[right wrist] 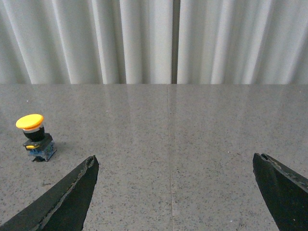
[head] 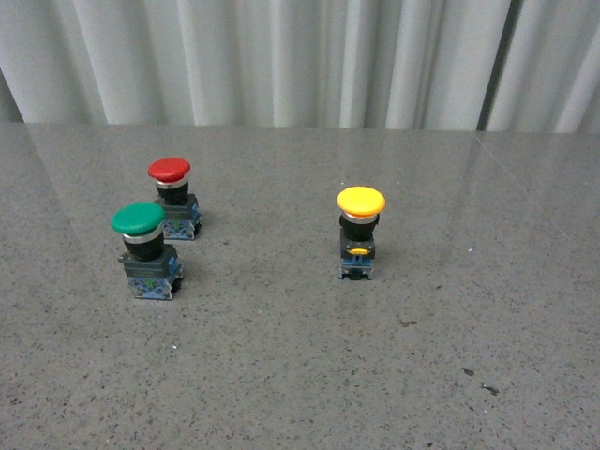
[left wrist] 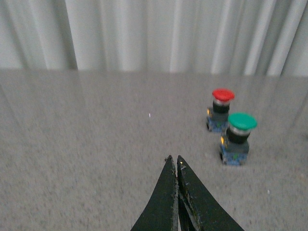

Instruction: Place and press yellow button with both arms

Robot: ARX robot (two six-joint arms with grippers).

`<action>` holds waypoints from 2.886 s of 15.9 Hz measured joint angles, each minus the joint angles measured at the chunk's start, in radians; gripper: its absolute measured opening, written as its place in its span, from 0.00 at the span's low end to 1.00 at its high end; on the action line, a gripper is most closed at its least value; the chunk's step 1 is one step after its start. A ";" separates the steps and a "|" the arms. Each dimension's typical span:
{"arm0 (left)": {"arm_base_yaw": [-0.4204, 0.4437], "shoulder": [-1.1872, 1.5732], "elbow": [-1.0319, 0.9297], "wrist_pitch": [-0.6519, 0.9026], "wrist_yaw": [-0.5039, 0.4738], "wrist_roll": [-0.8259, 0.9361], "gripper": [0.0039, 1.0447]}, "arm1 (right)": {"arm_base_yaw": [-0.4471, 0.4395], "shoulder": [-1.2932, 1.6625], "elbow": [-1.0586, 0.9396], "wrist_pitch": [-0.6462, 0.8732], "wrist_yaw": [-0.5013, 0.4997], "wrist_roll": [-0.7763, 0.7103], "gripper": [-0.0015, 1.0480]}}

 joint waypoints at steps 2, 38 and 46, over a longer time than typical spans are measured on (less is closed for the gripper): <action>0.000 -0.021 0.000 0.003 0.002 0.000 0.01 | 0.000 0.000 0.000 0.001 0.000 0.000 0.94; 0.000 -0.021 0.000 0.012 0.001 0.000 0.94 | 0.461 1.667 0.991 0.209 -0.163 -0.057 0.03; 0.000 -0.021 0.000 0.012 0.001 0.000 0.94 | 0.427 1.751 1.086 0.094 -0.169 -0.047 0.02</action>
